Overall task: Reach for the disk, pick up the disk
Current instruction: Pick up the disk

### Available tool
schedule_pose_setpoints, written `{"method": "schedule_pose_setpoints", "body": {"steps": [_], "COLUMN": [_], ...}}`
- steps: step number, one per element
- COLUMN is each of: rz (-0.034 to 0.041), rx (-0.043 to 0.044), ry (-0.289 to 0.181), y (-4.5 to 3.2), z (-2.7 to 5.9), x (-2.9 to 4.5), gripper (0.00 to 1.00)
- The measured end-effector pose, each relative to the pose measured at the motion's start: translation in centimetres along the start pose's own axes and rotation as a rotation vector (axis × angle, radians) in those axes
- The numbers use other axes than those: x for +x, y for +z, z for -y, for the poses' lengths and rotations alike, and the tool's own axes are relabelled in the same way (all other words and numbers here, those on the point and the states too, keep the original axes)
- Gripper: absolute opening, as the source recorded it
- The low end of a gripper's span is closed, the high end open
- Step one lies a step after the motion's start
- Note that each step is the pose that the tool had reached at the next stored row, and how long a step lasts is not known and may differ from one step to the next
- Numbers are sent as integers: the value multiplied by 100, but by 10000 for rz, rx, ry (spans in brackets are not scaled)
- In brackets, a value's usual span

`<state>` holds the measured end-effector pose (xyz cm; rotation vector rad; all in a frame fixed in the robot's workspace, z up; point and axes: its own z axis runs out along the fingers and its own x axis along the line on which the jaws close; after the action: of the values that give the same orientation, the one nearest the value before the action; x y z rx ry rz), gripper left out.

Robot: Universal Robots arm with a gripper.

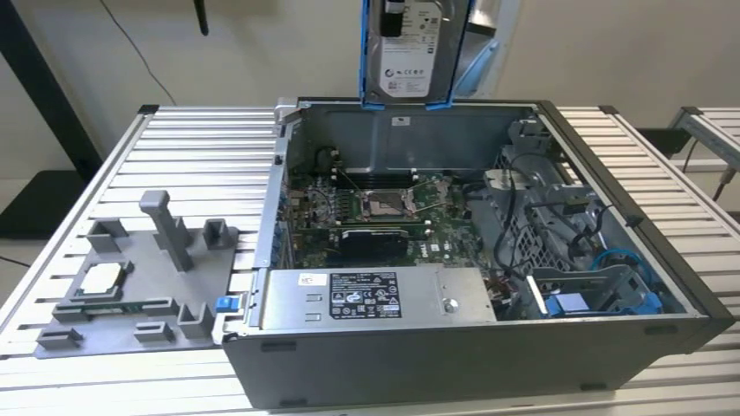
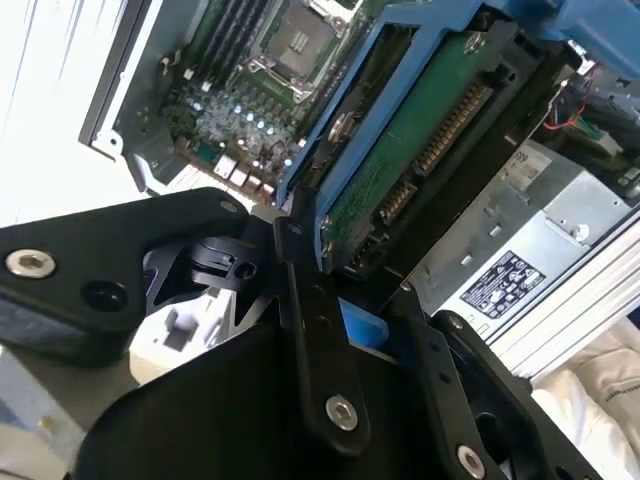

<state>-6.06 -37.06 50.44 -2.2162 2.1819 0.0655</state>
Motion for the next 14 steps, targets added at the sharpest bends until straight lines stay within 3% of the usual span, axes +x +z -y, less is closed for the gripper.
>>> {"method": "schedule_pose_setpoints", "body": {"steps": [14], "rz": [-1], "rx": [0], "ry": [0], "y": [-2], "z": [449], "x": [7], "gripper": [0]}}
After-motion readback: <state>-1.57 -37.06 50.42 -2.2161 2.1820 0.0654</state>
